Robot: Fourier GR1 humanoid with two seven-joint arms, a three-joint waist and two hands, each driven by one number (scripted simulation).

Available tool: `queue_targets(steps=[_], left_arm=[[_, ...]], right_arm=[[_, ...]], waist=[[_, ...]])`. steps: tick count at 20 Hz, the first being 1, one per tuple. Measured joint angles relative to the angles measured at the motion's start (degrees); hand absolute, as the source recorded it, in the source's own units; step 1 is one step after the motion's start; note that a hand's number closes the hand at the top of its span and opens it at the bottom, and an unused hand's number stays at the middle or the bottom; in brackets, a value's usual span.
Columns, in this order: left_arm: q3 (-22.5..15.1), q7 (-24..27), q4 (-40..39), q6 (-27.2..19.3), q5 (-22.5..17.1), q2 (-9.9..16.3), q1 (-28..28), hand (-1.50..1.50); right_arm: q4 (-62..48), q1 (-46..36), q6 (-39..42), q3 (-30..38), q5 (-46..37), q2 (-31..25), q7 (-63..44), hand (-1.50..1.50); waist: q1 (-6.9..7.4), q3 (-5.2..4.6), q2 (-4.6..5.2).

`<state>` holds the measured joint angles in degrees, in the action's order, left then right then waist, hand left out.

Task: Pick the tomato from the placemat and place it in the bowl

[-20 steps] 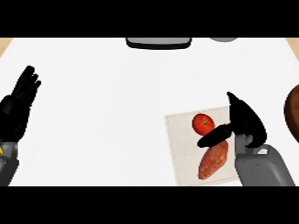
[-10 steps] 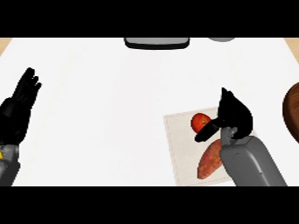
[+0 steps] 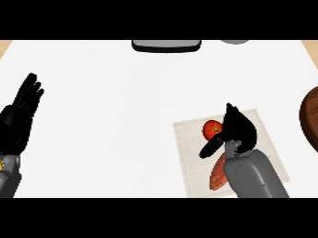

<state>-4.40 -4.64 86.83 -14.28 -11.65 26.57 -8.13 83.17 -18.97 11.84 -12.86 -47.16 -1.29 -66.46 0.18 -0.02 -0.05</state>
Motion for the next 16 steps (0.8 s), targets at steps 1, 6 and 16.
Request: queue_targets(steps=[1, 6, 16], left_arm=[[0.0, 0.1, -0.1, -0.1, 0.4, -0.2, -0.1, 0.0], [1.4, -1.2, 0.6, 1.2, 0.7, 0.0, 0.0, 0.0], [2.9, -0.4, 0.2, 2.4, 2.7, -2.5, 0.2, 0.0]], right_arm=[[-1.0, -0.6, -0.3, 0.1, 0.0, 0.2, -0.1, -1.5], [-4.9, -1.2, -2.0, 0.8, -1.4, 0.5, 1.3, -1.5], [-10.5, -2.4, -3.7, 3.5, 0.3, 0.2, 4.1, 1.5]], waist=[[0.04, 0.01, 0.03], [0.08, 0.02, 0.05], [0.02, -0.24, -0.2]])
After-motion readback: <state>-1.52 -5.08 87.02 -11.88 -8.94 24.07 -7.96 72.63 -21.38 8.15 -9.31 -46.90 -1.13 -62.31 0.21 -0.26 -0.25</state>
